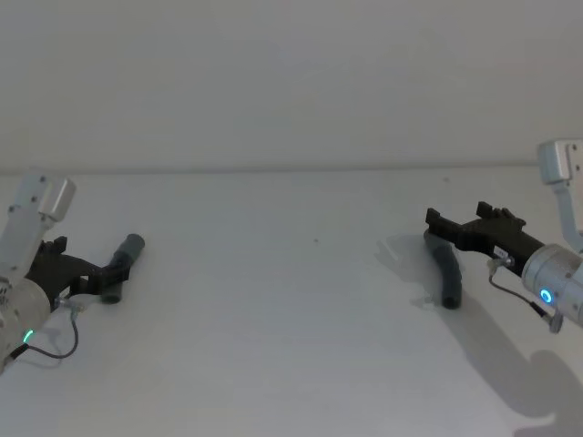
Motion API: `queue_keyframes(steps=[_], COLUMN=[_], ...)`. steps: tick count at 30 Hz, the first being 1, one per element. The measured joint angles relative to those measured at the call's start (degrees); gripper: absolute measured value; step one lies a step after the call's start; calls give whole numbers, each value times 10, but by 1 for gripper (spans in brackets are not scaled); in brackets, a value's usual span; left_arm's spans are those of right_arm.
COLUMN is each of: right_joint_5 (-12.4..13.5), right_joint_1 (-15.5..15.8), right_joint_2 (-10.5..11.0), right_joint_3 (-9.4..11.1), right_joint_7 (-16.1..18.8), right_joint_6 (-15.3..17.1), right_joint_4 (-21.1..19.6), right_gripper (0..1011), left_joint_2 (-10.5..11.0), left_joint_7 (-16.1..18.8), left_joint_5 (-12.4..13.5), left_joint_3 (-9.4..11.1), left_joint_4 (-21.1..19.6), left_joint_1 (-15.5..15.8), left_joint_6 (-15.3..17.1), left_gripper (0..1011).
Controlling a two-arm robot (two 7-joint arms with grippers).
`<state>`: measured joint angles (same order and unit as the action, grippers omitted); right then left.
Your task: Use both hands to pick up one end of the pipe from the table, align the ends, and insert them.
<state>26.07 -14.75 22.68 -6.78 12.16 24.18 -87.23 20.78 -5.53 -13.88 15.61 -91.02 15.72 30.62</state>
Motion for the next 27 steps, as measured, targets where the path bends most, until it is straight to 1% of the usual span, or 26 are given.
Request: queue_keyframes(steps=[4, 6, 10, 16, 27], right_joint_5=[-3, -7, -14, -26, -36], right_joint_1=[-15, -25, -33, -37, -34], right_joint_2=[12, 22, 32, 45, 51], right_joint_3=[-11, -19, -28, -39, -46], right_joint_7=[12, 19, 24, 27, 27], right_joint_6=[13, 23, 32, 43, 54], right_joint_4=[6, 9, 11, 10, 9], right_gripper=[1004, 1004, 1004, 1004, 1004], left_joint_2=[0, 0, 0, 0, 0], left_joint_7=[0, 0, 0, 0, 0], left_joint_5=[0, 0, 0, 0, 0], left_joint_3=[0, 0, 0, 0, 0], left_joint_4=[0, 0, 0, 0, 0], left_joint_1=[0, 0, 0, 0, 0], left_joint_6=[0, 0, 0, 0, 0], left_gripper=[1001, 1001, 1001, 1002, 1001])
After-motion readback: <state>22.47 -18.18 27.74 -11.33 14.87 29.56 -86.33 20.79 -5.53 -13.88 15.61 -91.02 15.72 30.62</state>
